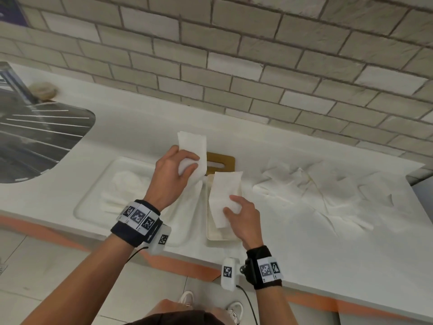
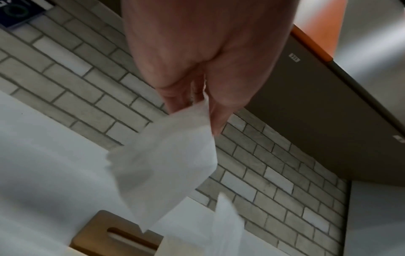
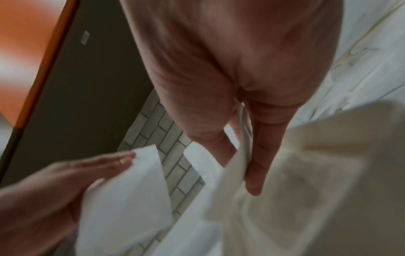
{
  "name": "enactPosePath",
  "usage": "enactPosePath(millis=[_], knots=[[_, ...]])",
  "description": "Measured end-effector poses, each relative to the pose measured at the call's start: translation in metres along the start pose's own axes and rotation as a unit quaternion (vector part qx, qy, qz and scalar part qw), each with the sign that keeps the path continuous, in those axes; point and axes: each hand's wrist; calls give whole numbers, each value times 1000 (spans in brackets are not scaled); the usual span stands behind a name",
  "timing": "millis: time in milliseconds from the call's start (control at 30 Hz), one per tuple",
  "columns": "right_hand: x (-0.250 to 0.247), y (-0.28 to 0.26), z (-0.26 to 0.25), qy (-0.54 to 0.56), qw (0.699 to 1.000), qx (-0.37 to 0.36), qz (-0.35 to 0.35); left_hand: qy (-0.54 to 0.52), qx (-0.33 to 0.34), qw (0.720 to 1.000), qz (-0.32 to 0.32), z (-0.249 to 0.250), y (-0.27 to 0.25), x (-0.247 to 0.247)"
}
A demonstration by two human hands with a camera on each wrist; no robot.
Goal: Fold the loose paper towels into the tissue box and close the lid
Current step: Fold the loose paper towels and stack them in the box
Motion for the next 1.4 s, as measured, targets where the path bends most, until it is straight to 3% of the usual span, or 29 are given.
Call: enactPosePath(millis=[167, 433, 633, 700, 767, 833, 900, 967, 1033, 1167, 1300, 1400], knots=[[19, -2, 8, -116, 992, -2, -49, -52, -21, 998, -31, 1, -6, -8], [13, -5, 15, -111, 992, -19, -52, -214, -87, 969, -84, 15, -11, 5], [9, -10, 22, -150, 981, -60, -109, -246, -110, 958, -100, 20, -8, 23], [-2, -14, 22, -153, 982, -71, -85, -260, -107, 954, -102, 25, -6, 27], [-22, -21, 14, -94, 990, -102, 9, -279, -105, 948, -109, 29, -5, 30], [-38, -29, -2, 78, 985, -136, 73, -305, -110, 938, -125, 33, -4, 36], [-46, -32, -19, 264, 950, -162, 35, -342, -122, 922, -137, 34, -2, 43], [-47, -32, -23, 326, 933, -154, 7, -357, -125, 917, -130, 30, 0, 50], [-41, -27, -15, 248, 958, -133, 47, -322, -125, 931, -118, 16, 2, 55], [-14, -13, 12, 46, 993, -80, 73, -143, -124, 970, -150, -35, -2, 69], [7, -6, 25, -122, 990, -66, 31, 46, -84, 986, -138, -67, -11, 87], [9, -6, 26, -191, 979, -65, 2, 76, -38, 986, -142, -62, -13, 91]])
Point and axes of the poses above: each hand's wrist, its own y-axis towards the middle knuckle, its own x-axis out of the palm, z = x × y, and after that the axes turned 14 degrees about -y, right-handed
